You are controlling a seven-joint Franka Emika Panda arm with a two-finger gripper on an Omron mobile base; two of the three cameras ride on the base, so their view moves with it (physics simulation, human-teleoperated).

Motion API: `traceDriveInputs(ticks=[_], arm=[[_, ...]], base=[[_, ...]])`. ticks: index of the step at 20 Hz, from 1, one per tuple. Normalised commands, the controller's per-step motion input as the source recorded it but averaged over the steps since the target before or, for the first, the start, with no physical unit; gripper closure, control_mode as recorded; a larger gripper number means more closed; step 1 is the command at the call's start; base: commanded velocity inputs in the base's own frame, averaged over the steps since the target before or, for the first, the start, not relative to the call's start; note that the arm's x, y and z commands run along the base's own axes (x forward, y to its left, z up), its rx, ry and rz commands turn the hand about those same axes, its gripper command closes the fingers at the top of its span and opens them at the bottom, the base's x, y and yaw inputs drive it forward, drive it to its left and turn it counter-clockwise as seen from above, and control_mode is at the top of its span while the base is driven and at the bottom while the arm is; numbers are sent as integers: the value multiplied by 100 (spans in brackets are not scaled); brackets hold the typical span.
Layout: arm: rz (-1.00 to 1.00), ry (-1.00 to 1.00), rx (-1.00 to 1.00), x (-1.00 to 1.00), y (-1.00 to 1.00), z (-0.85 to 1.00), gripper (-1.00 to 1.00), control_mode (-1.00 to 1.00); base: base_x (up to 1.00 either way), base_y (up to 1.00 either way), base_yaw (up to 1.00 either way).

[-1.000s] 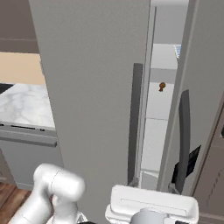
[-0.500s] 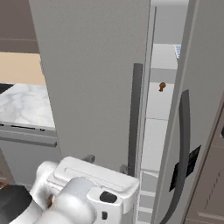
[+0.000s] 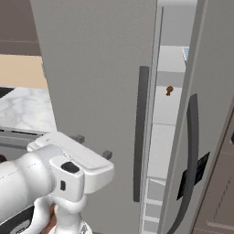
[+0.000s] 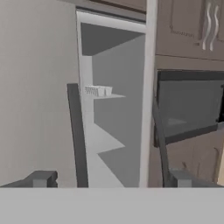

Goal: Open the freezer door, pick up the ice cube tray from the freezer, and place it on the dining counter.

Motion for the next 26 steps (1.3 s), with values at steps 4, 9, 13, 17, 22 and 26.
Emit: traceDriveInputs(ticks=[4, 9, 13, 17, 22, 26], arm=[[-35, 0, 0, 44, 0, 4, -100, -100], [-37, -1, 0, 40, 0, 0, -100, -100], [-40, -2, 0, 32, 0, 0, -100, -100], [-32, -9, 0, 23, -1, 0, -100, -100], [-20, -6, 0, 20, -18, 0, -100, -100], [-10, -1, 0, 19, -32, -3, -100, -100]], base=[[0, 0, 0], [0, 0, 0], [0, 0, 0], [0, 0, 0], [0, 0, 0], [0, 0, 0]])
